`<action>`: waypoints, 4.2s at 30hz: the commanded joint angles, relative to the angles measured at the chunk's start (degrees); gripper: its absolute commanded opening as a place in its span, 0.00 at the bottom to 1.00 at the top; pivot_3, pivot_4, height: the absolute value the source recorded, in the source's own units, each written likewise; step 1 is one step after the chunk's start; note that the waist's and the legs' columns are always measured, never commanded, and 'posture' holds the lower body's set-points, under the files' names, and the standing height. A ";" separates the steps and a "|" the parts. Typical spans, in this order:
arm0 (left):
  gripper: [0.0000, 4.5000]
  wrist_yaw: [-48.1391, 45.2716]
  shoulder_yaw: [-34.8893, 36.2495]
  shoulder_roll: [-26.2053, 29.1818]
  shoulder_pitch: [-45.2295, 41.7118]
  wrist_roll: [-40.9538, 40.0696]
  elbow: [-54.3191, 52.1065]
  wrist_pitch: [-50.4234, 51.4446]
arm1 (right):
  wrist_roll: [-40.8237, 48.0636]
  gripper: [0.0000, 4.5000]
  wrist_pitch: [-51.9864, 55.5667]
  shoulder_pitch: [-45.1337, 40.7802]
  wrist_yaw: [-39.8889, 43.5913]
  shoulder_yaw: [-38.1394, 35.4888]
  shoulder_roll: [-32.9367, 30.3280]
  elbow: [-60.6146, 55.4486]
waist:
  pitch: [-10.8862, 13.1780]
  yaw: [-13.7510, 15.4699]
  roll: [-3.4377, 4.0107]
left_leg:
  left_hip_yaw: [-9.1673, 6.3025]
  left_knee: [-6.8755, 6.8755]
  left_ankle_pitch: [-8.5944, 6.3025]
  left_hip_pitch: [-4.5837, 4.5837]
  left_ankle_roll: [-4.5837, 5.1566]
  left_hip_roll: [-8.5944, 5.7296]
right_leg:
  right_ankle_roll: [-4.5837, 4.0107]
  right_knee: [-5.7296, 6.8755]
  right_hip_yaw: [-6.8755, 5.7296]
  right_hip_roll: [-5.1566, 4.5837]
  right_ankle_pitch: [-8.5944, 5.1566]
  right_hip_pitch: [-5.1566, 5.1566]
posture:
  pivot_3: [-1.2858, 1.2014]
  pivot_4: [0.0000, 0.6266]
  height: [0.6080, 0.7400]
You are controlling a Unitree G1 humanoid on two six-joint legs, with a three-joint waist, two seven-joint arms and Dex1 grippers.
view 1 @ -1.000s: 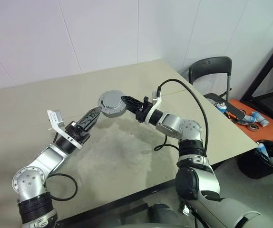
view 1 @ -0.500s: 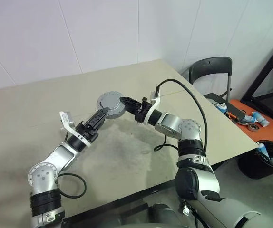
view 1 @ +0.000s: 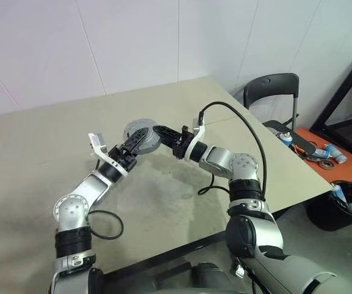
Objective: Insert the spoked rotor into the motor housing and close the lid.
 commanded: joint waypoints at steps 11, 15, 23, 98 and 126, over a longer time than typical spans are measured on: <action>0.96 4.11 0.47 -2.58 -0.43 1.04 -0.35 -1.95 | 2.10 0.27 0.18 -1.94 -0.52 -0.15 0.73 -1.93 | 0.00 0.04 -0.01 | 0.00 0.06 0.00 -0.01 0.00 0.00 | 0.00 0.05 0.06 0.00 0.01 0.00 | 0.52 0.00 1.00; 0.73 4.52 0.55 -2.90 -0.07 1.69 -0.73 -2.21 | 1.91 0.27 0.06 -1.88 -0.61 -0.03 0.86 -1.63 | 0.00 0.07 -0.01 | 0.00 0.06 0.00 -0.01 0.00 0.00 | 0.00 0.05 0.06 0.00 0.01 0.00 | 0.52 0.00 1.00; 0.61 4.13 0.72 -2.87 -0.43 2.40 0.68 -3.49 | 1.58 0.27 -0.12 -1.97 -0.58 -0.10 0.98 -1.16 | -0.01 0.07 -0.02 | 0.00 0.08 0.00 -0.01 0.00 0.00 | 0.00 0.07 0.06 0.00 0.02 0.00 | 0.52 0.00 1.00; 0.48 1.11 14.78 20.13 3.35 23.26 18.90 -12.48 | -8.82 0.88 -5.94 -0.17 1.23 6.48 0.21 1.11 | -0.09 -0.18 -0.23 | 0.00 0.44 0.06 0.07 -0.11 -0.05 | -0.03 0.70 0.02 -0.01 0.02 -0.05 | 0.52 0.00 1.00; 0.85 -13.49 23.55 38.99 10.20 30.18 31.57 -16.06 | -9.61 0.89 -6.30 0.25 2.86 6.80 0.75 0.71 | -0.10 -0.21 -0.22 | -0.01 0.48 0.06 0.16 -0.11 0.01 | -0.06 0.78 -0.03 0.08 0.03 -0.03 | 0.52 0.00 1.00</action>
